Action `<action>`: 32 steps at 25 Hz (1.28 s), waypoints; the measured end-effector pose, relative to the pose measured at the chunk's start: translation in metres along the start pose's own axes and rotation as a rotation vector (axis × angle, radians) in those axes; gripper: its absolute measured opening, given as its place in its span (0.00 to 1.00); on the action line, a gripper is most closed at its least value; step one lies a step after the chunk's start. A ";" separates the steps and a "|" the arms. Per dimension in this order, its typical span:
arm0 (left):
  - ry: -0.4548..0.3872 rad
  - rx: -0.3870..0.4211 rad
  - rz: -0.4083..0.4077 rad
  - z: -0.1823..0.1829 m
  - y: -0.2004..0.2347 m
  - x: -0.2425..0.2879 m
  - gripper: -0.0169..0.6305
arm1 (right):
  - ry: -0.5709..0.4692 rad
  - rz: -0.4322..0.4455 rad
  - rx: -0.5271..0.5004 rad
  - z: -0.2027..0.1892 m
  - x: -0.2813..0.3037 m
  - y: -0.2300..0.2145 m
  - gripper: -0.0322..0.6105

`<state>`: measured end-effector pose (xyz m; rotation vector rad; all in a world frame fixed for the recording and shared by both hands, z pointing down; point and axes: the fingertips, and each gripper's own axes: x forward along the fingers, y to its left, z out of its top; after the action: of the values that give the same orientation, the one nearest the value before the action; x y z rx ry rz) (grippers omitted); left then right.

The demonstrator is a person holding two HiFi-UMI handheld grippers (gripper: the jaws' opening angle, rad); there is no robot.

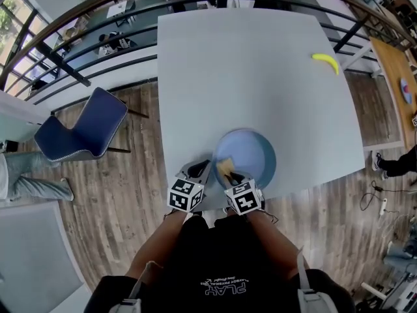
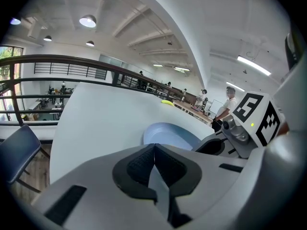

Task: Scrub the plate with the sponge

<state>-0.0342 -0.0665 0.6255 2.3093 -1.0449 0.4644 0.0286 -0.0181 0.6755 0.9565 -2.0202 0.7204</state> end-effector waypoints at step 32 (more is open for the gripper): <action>0.027 0.065 -0.080 0.009 -0.029 0.020 0.05 | 0.022 -0.256 0.132 -0.047 -0.043 -0.094 0.14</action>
<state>0.0016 -0.0676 0.6181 2.3855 -0.9334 0.5031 0.1423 -0.0199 0.6806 1.2514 -1.8049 0.7249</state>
